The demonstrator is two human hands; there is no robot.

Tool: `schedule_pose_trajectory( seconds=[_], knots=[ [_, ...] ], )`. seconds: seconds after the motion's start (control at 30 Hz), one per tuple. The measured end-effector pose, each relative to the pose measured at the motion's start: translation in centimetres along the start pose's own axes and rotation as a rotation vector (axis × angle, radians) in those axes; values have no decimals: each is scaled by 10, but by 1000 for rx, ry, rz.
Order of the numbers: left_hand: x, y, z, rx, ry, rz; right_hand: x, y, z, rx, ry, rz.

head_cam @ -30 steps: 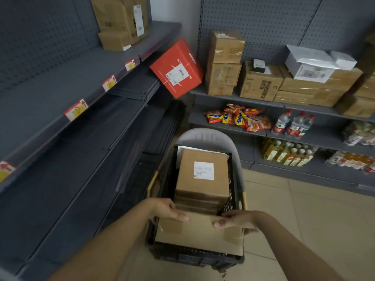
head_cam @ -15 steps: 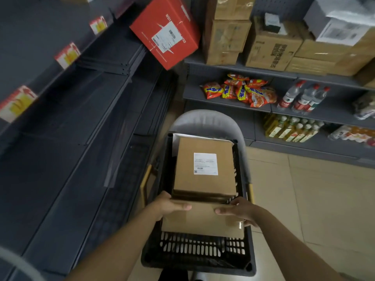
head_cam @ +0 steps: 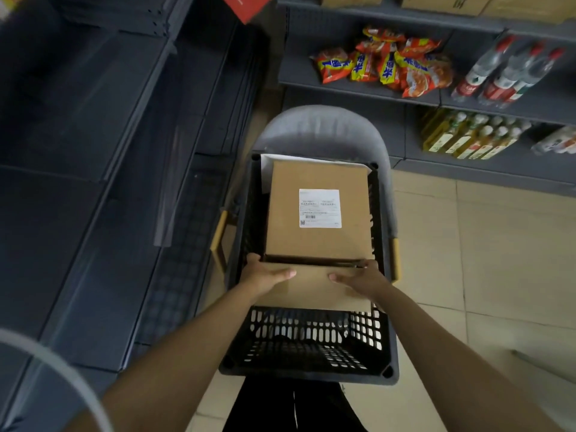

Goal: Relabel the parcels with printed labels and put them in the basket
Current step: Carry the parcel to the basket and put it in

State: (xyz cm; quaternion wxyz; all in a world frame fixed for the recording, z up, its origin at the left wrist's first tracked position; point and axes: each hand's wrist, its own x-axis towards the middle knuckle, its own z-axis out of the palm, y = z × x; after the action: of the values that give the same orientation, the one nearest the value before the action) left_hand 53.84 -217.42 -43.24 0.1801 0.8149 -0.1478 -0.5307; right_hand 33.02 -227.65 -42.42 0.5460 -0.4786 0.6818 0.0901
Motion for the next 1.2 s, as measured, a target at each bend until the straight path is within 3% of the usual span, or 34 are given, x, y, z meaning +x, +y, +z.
schedule_pose_trajectory(
  seconds=[0.33,0.57,1.0,1.1,1.2],
  knots=[
    [33,-21,25,-151,88,-43,27,16,41,163,359,88],
    [37,-13,26,-258,22,-29,32,12,43,-6,397,137],
    [-4,17,-11,112,85,109,-17,-21,17,-174,388,150],
    [-22,29,-23,257,149,187,-39,-30,9,-311,341,25],
    [-45,47,-37,448,224,326,-63,-41,-4,-562,362,-222]
  ],
)
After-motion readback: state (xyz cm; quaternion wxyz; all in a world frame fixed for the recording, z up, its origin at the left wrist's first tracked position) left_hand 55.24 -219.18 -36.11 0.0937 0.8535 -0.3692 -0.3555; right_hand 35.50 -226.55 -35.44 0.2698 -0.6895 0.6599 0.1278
